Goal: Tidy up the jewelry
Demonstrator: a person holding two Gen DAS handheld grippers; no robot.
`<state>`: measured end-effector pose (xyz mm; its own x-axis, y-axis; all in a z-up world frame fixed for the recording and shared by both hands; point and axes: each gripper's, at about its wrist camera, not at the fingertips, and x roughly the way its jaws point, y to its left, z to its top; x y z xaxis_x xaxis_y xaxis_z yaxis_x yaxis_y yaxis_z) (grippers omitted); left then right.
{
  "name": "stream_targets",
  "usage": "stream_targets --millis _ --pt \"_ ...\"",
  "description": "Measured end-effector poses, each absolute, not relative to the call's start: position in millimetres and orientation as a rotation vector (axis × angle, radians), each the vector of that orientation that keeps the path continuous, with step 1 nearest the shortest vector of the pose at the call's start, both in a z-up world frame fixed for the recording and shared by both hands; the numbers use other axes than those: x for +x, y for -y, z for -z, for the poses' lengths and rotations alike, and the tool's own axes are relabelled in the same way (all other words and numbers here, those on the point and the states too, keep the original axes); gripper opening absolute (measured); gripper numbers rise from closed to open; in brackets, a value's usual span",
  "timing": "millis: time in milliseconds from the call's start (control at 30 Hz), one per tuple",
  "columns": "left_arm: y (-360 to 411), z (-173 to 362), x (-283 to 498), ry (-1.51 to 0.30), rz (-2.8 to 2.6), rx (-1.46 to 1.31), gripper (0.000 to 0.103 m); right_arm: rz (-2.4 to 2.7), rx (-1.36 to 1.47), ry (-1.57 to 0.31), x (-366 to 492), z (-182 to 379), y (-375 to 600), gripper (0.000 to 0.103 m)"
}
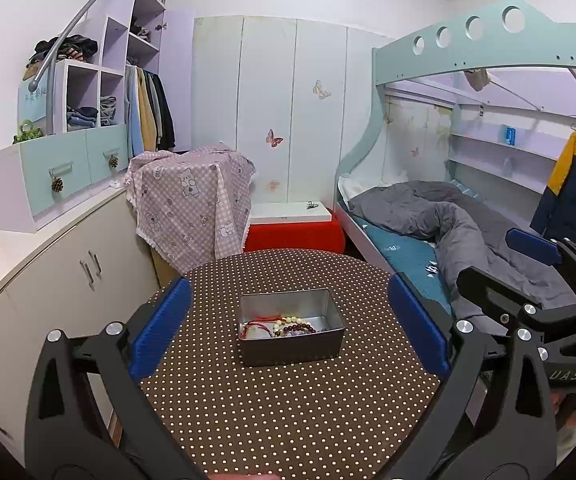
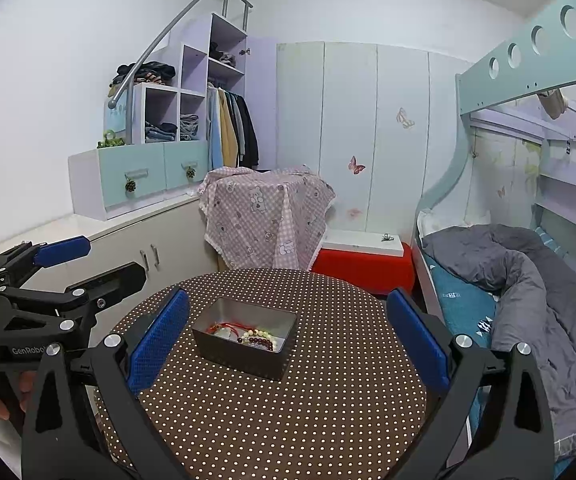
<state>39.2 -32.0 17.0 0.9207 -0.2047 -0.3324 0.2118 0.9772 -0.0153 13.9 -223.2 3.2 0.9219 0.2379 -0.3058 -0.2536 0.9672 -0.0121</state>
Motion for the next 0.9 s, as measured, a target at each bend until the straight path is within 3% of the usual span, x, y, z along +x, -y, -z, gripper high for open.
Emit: stream_targets --millis 900 --pt "34.1 -17.9 30.4 -0.323 0.173 0.038 0.096 -0.24 -0.059 -0.307 12.6 -0.3 220.2 0.095"
